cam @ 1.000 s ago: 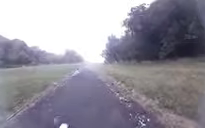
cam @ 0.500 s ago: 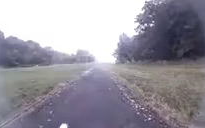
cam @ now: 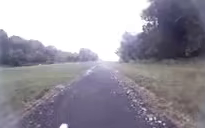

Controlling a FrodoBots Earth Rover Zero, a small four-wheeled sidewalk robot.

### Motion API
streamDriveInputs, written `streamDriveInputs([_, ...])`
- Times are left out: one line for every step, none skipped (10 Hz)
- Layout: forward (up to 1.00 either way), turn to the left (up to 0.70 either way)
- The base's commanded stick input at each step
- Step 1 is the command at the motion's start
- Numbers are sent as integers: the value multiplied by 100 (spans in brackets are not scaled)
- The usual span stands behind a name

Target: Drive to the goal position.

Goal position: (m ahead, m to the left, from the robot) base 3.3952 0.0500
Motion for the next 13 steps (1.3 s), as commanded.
streamDriveInputs([70, 0])
streamDriveInputs([70, 0])
streamDriveInputs([70, 0])
streamDriveInputs([70, 0])
streamDriveInputs([70, 0])
streamDriveInputs([70, 0])
streamDriveInputs([70, 0])
streamDriveInputs([70, 0])
streamDriveInputs([70, 0])
streamDriveInputs([70, 0])
streamDriveInputs([70, 0])
streamDriveInputs([70, 0])
streamDriveInputs([70, 0])
